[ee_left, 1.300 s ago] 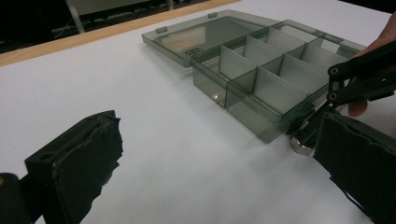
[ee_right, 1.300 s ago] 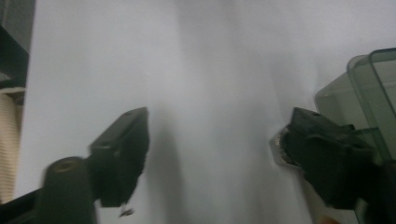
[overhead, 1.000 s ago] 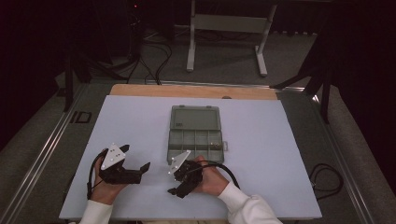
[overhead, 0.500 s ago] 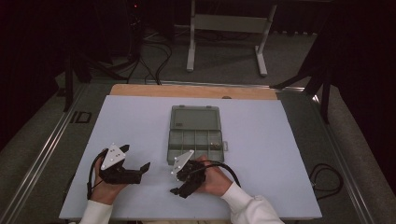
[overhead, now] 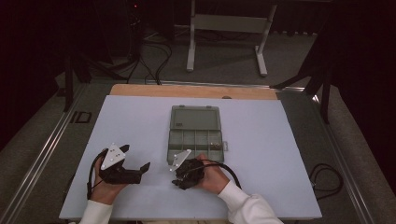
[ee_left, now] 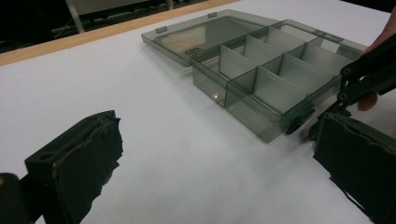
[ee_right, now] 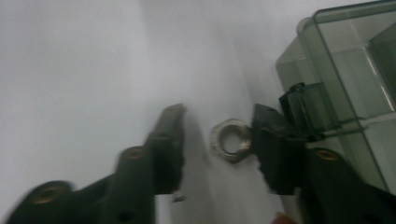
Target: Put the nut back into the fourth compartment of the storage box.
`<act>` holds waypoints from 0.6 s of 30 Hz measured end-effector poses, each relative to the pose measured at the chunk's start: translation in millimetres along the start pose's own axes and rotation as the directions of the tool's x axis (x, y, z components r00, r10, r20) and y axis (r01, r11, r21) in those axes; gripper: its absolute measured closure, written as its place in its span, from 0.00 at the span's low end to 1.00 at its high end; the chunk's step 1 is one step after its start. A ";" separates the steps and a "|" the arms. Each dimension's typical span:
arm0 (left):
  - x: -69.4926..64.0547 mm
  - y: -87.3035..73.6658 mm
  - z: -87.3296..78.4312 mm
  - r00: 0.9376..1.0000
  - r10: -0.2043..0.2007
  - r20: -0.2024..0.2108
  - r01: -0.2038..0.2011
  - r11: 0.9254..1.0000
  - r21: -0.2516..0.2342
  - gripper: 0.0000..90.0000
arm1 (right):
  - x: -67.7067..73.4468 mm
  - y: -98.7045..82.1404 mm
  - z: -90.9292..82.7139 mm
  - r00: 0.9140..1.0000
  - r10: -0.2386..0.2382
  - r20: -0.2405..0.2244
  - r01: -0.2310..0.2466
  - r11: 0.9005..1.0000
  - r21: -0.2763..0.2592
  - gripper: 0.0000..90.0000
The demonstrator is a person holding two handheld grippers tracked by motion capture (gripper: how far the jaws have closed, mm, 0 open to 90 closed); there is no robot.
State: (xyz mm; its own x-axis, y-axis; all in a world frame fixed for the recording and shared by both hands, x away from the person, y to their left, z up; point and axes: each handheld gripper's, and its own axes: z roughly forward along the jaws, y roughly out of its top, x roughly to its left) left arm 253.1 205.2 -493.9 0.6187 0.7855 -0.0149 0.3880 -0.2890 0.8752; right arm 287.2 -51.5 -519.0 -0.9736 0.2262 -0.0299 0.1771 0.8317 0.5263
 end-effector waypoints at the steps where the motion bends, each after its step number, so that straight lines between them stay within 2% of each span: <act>1: 0.0 0.0 0.0 1.000 0.000 0.000 0.000 1.000 0.000 0.02 | 0.0 0.0 0.0 1.000 0.000 0.000 0.000 1.000 0.000 0.64; 2: 0.0 0.0 0.1 1.000 0.001 0.001 -0.001 1.000 0.000 0.02 | -2.1 -0.1 -0.6 1.000 0.027 -0.006 -0.027 1.000 0.000 0.68; 7: 0.0 0.0 0.1 1.000 0.001 0.002 -0.001 1.000 0.000 0.02 | -4.9 -0.5 0.5 0.999 0.049 -0.013 -0.049 0.999 0.020 0.68; 8: 0.0 0.0 0.1 1.000 0.001 0.002 -0.001 1.000 0.000 0.02 | -5.9 -0.2 1.0 0.997 0.068 -0.019 -0.068 0.998 0.017 0.70; 10: -0.1 0.0 0.2 1.000 0.002 0.003 -0.002 1.000 0.002 0.02 | -6.8 -0.1 0.8 0.997 0.071 -0.016 -0.070 0.997 0.023 0.72; 13: 0.0 0.1 0.1 1.000 0.001 0.003 -0.001 1.000 0.001 0.02 | -9.3 0.9 1.0 0.995 0.100 -0.015 -0.100 0.995 0.029 0.77; 18: 0.2 0.0 -0.1 1.000 -0.001 0.003 0.001 1.000 0.001 0.02 | -7.6 2.8 0.5 0.997 0.079 -0.001 -0.079 0.996 0.050 0.78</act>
State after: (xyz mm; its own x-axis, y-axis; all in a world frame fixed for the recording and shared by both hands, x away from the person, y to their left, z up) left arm 253.2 205.4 -493.8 0.6202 0.7843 -0.0166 0.3889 -0.2891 0.8747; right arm 295.2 -50.6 -517.7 -0.9568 0.2903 0.0129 0.2600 0.8355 0.4841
